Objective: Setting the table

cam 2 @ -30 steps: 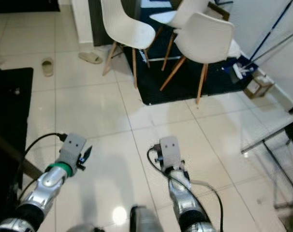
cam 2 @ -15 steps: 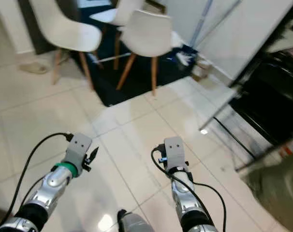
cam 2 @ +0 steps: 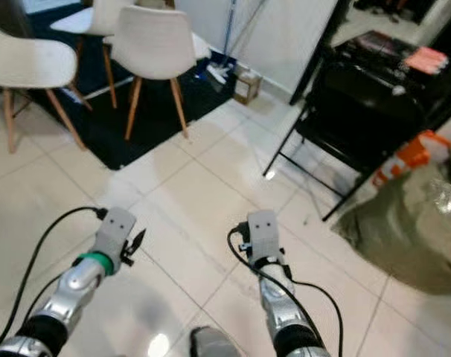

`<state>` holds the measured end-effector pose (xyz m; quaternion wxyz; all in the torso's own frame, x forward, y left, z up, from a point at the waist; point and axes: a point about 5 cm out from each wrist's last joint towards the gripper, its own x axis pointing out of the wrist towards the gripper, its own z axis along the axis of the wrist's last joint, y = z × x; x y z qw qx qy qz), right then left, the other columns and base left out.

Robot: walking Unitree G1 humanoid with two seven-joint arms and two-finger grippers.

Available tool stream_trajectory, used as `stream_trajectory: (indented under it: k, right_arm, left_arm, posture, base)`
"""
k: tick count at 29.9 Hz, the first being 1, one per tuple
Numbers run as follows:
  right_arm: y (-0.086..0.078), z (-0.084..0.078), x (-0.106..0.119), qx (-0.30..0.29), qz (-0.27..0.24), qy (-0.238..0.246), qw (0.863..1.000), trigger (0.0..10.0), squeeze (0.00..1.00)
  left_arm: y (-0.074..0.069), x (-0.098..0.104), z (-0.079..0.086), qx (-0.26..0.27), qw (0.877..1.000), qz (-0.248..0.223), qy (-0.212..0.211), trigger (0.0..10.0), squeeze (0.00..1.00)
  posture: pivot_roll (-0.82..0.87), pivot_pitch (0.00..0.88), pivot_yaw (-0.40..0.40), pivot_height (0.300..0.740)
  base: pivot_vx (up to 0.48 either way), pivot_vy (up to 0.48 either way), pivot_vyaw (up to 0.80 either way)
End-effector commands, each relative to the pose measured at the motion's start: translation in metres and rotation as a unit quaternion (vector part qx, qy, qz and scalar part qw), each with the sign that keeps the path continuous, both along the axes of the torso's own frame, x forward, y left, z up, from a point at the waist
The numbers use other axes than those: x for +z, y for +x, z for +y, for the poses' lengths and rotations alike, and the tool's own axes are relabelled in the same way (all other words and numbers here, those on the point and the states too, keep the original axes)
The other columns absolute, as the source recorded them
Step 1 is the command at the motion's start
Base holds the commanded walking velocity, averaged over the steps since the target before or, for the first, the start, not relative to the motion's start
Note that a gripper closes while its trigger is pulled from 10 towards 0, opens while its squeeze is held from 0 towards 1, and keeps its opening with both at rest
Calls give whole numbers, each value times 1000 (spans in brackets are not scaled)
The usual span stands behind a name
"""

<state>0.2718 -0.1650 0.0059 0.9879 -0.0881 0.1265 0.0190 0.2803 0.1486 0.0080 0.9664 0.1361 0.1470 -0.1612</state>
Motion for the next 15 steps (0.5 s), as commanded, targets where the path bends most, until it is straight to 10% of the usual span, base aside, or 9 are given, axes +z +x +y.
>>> stream_trajectory:
  k: [1, 15]
  right_arm:
    - [-3, -6, -3, -10, 9, -1, 1000, 10000, 0]
    - [-4, -4, -6, -6, 15, -2, 1000, 10000, 0]
  left_arm:
    - [-2, -3, -6, -6, 1000, 9, -3, 10000, 0]
    - [-2, -5, -7, 1, 1000, 14, -8, 10000, 0]
  posture:
    - [-47, 0, -2, 740]
    - [-41, 0, -8, 740]
  base:
    - [0, 0, -800]
    - [0, 0, -800]
